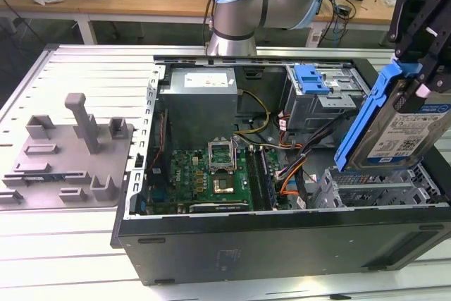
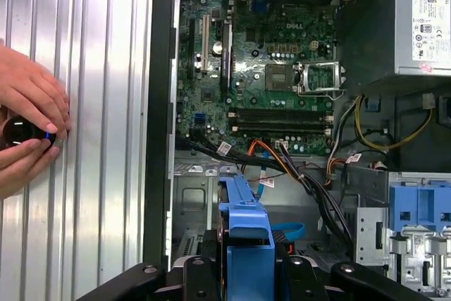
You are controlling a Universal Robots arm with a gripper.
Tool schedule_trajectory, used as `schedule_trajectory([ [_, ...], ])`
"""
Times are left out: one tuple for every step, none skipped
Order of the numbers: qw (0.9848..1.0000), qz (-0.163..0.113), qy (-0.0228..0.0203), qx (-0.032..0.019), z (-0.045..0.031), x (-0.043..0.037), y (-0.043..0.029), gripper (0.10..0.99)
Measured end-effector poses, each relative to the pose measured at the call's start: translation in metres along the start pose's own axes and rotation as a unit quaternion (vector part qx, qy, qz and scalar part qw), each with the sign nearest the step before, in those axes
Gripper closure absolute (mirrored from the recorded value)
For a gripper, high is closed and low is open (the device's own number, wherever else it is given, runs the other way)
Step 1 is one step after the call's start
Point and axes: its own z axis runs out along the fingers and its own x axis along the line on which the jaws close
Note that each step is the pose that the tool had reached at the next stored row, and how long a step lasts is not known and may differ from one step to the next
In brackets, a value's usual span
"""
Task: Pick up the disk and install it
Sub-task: 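Insert the disk into the insertion slot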
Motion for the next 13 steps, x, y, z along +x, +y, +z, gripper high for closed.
schedule_trajectory([
  [1.0, 0.0, 0.0, 0.0, 0.0001, 0.0, 0.0, 0.718],
  [1.0, 0.0, 0.0, 0.0, 0.0001, 0.0, 0.0, 0.718],
  [1.0, -0.001, 0.0001, 0.0, 0.0001, 0.0, -0.0001, 0.718],
  [1.0, -0.001, 0.0001, 0.0, 0.0001, 0.0, -0.0001, 0.718],
  [1.0, -0.001, 0.0001, 0.0, 0.0001, 0.0, -0.0001, 0.718],
  [1.0, -0.002, 0.0001, 0.0, 0.0002, 0.0, -0.0001, 0.718],
  [1.0, -0.002, 0.0, 0.0, 0.0005, 0.0, -0.0001, 0.718],
  [1.0, -0.001, 0.0, 0.0, 0.0009, 0.0, -0.0001, 0.718],
  [1.0, -0.002, 0.0, 0.0, 0.0011, 0.0, -0.0001, 0.718],
  [1.0, -0.001, 0.0, 0.0, 0.0018, 0.0001, -0.0003, 0.718],
  [1.0, -0.002, 0.0001, 0.0, 0.0025, 0.0001, -0.0005, 0.718],
  [1.0, -0.001, 0.0001, 0.0, 0.0032, 0.0001, -0.0007, 0.718],
  [1.0, -0.001, 0.0001, 0.0, 0.0039, 0.0001, -0.0009, 0.718],
])
